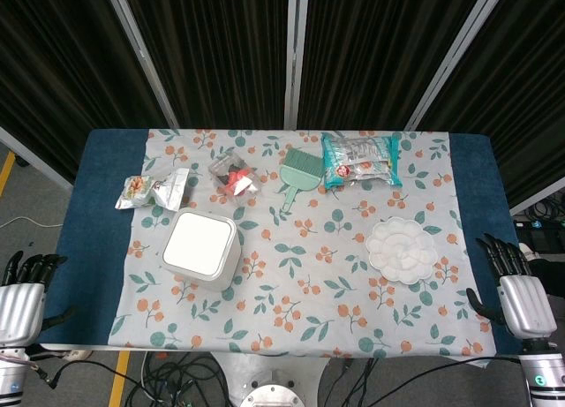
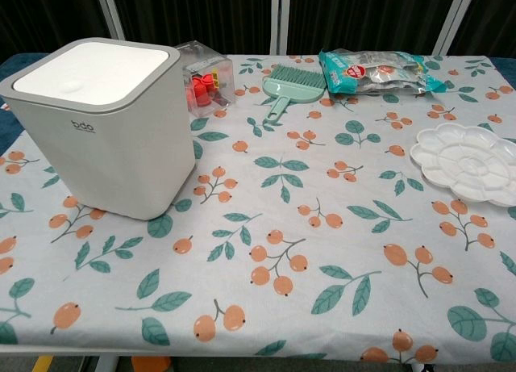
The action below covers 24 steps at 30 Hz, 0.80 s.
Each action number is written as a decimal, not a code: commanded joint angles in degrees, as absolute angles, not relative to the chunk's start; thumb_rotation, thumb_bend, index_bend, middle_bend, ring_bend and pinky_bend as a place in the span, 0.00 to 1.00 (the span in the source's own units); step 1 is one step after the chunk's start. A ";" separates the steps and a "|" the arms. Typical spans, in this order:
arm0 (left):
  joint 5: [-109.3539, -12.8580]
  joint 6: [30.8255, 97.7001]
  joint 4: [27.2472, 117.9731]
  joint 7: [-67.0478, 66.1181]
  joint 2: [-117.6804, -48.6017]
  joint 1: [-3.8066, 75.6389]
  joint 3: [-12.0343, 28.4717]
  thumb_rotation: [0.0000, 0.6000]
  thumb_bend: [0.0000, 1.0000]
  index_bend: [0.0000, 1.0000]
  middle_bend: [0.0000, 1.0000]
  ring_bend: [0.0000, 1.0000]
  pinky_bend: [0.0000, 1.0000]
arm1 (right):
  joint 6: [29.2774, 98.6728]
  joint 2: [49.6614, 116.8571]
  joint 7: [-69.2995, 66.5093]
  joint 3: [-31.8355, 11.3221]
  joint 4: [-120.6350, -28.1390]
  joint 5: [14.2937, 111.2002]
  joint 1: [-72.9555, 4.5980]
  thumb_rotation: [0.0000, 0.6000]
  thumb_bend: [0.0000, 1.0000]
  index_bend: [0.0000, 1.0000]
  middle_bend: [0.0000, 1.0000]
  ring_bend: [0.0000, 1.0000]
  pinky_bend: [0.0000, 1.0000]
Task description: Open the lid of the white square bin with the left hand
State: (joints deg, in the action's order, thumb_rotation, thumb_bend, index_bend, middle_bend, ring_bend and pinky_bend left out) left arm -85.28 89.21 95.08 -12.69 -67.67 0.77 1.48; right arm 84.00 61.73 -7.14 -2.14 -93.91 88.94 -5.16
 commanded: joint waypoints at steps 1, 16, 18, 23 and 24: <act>-85.32 89.15 94.96 -12.64 -67.72 0.81 1.51 1.00 0.00 0.23 0.19 0.15 0.00 | 84.07 61.68 -7.01 -2.12 -94.07 88.97 -5.12 1.00 0.28 0.00 0.00 0.00 0.00; -94.35 86.74 94.57 -5.73 -66.04 6.23 1.90 1.00 0.00 0.23 0.16 0.14 0.00 | 86.93 59.69 -5.43 -1.85 -96.54 91.12 -4.04 1.00 0.28 0.00 0.00 0.00 0.00; -97.03 85.08 94.82 -4.23 -65.33 8.71 2.16 1.00 0.00 0.22 0.15 0.13 0.00 | 86.32 59.77 -5.52 -1.62 -96.54 90.65 -3.99 1.00 0.28 0.00 0.00 0.00 0.00; -102.09 80.44 95.99 -2.54 -64.35 14.62 2.67 1.00 0.00 0.22 0.15 0.12 0.00 | 84.03 60.47 -6.32 -1.09 -95.77 88.88 -4.11 1.00 0.28 0.00 0.00 0.00 0.00; -102.55 79.86 96.18 -2.47 -64.30 15.24 2.67 1.00 0.00 0.22 0.15 0.12 0.00 | 83.83 60.57 -6.40 -1.09 -95.67 88.72 -4.15 1.00 0.28 0.00 0.00 0.00 0.00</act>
